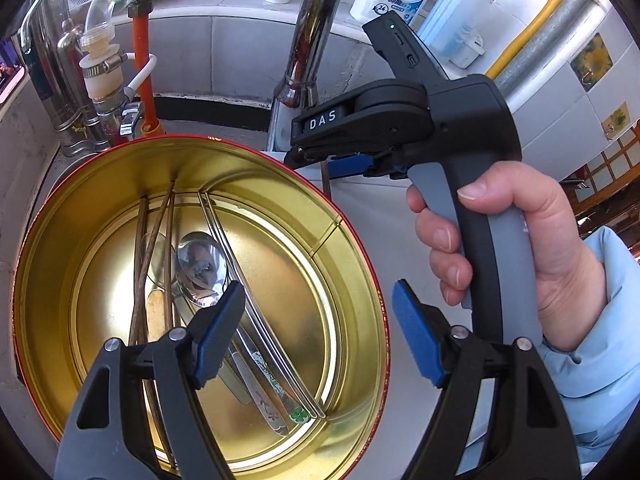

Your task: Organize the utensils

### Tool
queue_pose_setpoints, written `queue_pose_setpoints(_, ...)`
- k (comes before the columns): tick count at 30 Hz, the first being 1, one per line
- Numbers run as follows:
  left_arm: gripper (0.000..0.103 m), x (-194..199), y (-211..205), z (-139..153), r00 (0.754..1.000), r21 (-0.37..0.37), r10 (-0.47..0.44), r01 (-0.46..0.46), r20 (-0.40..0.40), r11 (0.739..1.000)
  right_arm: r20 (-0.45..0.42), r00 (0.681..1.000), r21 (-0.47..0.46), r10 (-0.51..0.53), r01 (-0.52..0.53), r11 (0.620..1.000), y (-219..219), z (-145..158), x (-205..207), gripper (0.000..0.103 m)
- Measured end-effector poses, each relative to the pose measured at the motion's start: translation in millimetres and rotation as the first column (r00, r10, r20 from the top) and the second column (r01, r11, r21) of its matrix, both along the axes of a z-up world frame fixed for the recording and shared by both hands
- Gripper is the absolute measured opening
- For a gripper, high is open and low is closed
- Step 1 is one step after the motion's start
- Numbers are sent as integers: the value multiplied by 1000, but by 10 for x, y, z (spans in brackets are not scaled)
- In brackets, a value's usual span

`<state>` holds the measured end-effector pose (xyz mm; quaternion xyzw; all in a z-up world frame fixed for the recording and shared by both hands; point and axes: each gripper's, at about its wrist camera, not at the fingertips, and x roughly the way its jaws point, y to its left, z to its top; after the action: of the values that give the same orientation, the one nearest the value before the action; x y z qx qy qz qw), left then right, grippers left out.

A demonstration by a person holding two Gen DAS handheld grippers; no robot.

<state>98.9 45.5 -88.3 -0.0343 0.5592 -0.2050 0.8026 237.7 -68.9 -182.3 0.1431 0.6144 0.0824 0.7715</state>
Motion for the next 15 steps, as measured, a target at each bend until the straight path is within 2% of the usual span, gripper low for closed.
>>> queue_pose_setpoints(1,75,0,7,-3,1000,0,0,0,-1,1000,-3,1000,6,6,-6,1000,6,4,7,38)
queue_pose_setpoints(3,75,19,2,-3,1000,-2,1,-1,-4,1000,6,1000,-26,-2,2,1000,-10,44,-4,8)
queue_pose_setpoints(6,75,19,28,-16,1000,-3,3,-3,-4,1000,26,1000,-24,14,-13,1000,-56,130,-92,7)
queue_pose_setpoints(9,75,3,68,-15,1000,-12,5,-5,-2,1000,93,995,-70,34,-28,997,-97,355,-297,7)
queue_pose_setpoints(15,75,-34,24,38,1000,-35,-8,9,9,999,186,982,-33,38,-33,999,-173,880,-725,7)
